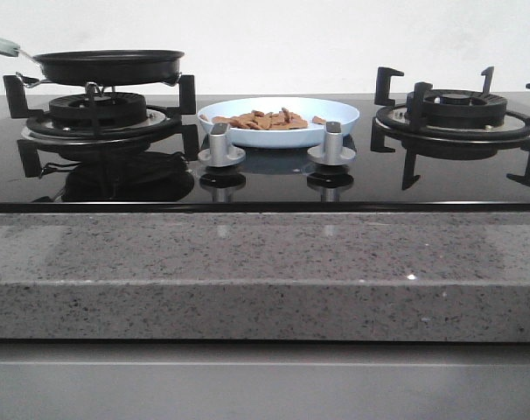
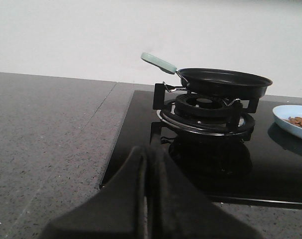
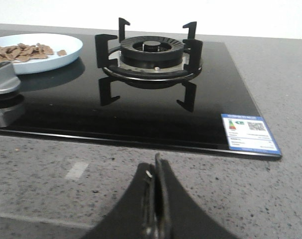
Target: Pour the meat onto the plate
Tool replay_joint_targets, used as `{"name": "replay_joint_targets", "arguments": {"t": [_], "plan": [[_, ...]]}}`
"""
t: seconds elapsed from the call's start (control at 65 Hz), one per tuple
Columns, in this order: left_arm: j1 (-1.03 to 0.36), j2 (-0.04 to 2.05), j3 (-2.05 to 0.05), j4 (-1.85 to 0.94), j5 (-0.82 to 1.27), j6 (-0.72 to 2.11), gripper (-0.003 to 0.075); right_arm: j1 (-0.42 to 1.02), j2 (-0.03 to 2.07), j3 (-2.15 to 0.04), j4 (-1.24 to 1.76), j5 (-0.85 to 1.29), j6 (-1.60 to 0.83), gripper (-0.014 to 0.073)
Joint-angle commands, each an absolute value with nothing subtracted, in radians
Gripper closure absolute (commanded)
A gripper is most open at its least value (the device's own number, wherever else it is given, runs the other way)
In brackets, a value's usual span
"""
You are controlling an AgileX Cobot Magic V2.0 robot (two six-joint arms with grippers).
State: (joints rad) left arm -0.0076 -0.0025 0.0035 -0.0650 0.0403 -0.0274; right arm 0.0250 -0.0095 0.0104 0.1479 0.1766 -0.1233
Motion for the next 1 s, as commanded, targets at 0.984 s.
{"name": "replay_joint_targets", "arguments": {"t": [0.984], "plan": [[-0.015,-0.02,0.008,-0.063,-0.048,-0.037,0.0741,-0.011,-0.027,0.021,0.019,-0.118,0.013,0.0713]]}}
